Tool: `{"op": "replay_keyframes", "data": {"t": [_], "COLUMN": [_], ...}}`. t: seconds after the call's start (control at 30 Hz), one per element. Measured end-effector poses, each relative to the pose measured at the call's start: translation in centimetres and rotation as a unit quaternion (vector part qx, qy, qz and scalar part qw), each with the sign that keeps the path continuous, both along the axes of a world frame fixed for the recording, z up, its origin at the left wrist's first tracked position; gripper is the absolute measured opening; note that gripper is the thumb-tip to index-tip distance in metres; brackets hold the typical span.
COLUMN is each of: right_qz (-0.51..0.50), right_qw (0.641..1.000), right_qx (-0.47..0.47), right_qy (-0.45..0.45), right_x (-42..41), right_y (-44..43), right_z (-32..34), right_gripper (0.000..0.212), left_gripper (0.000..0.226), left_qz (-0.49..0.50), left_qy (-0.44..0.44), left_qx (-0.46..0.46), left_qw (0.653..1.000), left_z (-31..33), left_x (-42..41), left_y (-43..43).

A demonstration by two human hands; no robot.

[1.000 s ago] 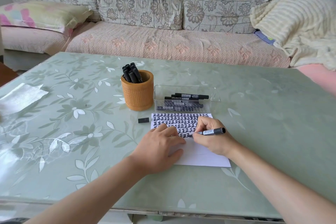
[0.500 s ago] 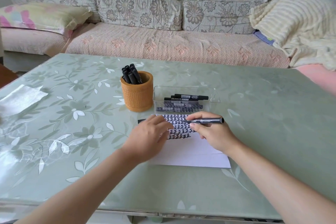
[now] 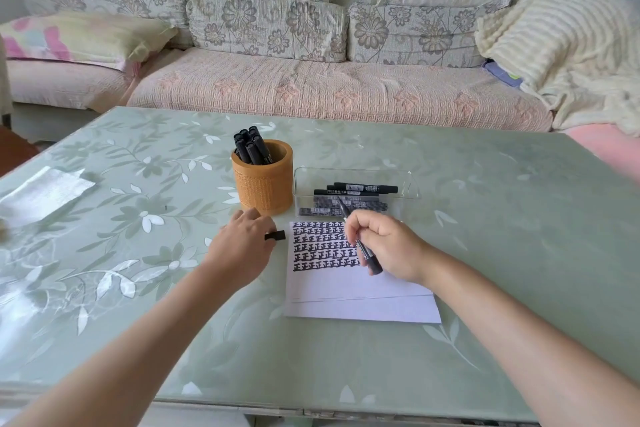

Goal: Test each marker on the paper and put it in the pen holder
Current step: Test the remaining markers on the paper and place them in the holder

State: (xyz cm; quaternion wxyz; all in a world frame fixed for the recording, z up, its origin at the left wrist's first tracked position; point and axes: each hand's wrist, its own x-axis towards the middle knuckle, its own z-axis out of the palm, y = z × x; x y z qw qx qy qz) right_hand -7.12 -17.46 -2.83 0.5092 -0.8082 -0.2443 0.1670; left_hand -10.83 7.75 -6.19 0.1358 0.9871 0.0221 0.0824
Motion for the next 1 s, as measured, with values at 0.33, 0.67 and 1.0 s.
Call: {"op": "replay_keyframes", "data": {"t": [0.33,0.67,1.0], "right_qz": [-0.142,-0.121,-0.076], "right_qw": [0.960,0.944,0.961], "right_qx": [-0.119,-0.146,-0.146], "right_qy": [-0.211,-0.269,-0.224], "right_x": [1.1,1.0,0.3], "right_y": [0.6,1.3,2.3], "right_z": [-0.3,-0.4,-0.5], "right_gripper": [0.021,0.018,0.019], "left_gripper": [0.016,0.014,0.015], "left_qz": [-0.049,-0.102,-0.152], "left_qy": [-0.126,-0.129,-0.115], "left_qx": [-0.089,-0.101,-0.112], "left_qw": [0.987,0.981,0.975], "left_z": [2.0,1.7,1.7], "left_x": [-0.5,-0.7,-0.9], "left_y": [-1.0,-1.3,-1.7]}}
